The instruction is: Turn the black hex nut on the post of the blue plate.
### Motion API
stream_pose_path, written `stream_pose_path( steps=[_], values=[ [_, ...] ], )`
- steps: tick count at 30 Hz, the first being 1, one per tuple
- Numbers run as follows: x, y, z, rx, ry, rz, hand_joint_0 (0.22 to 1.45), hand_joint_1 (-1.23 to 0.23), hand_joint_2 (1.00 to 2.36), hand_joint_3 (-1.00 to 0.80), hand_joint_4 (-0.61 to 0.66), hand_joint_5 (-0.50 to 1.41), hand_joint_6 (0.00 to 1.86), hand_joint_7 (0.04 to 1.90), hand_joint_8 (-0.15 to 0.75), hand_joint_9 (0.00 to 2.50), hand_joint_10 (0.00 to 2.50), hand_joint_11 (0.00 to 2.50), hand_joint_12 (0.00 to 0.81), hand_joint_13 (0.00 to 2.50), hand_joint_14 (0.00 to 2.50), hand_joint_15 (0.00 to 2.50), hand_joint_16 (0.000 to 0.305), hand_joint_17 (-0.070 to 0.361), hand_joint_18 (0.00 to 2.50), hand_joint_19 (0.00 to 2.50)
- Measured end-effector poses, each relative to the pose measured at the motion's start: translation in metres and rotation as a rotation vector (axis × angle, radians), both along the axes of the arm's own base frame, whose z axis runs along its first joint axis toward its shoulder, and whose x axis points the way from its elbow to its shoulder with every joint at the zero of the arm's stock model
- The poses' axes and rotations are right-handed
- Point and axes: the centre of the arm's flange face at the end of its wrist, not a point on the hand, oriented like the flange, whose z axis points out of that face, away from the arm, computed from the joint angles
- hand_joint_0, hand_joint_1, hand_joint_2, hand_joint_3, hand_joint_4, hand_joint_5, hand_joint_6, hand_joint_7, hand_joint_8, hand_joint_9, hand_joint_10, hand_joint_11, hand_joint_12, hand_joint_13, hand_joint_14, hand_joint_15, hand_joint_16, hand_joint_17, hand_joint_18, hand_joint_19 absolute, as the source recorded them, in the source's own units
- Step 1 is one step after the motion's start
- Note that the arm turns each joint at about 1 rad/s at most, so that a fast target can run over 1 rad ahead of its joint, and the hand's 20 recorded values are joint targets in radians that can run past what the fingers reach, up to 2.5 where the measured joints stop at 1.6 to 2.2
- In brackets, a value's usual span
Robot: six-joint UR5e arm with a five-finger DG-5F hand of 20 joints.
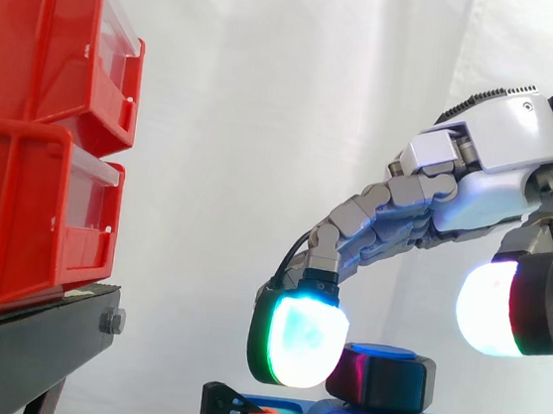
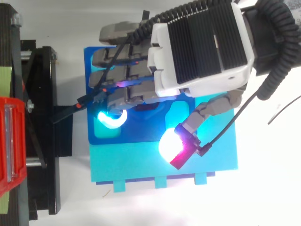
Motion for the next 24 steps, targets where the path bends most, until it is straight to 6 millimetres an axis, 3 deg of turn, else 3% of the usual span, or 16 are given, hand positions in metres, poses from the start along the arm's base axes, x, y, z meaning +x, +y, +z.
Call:
stream_pose_path(
  steps=[24],
  values=[
    [-0.004,-0.03,-0.004,-0.044,-0.04,0.017,0.45,-0.56,1.0,-0.5,0.14,-0.21,0.5,0.74,0.187,0.31,0.0,0.0,0.312,0.26,0.0,0.1,0.048,0.109,0.01,0.18]
  ],
)
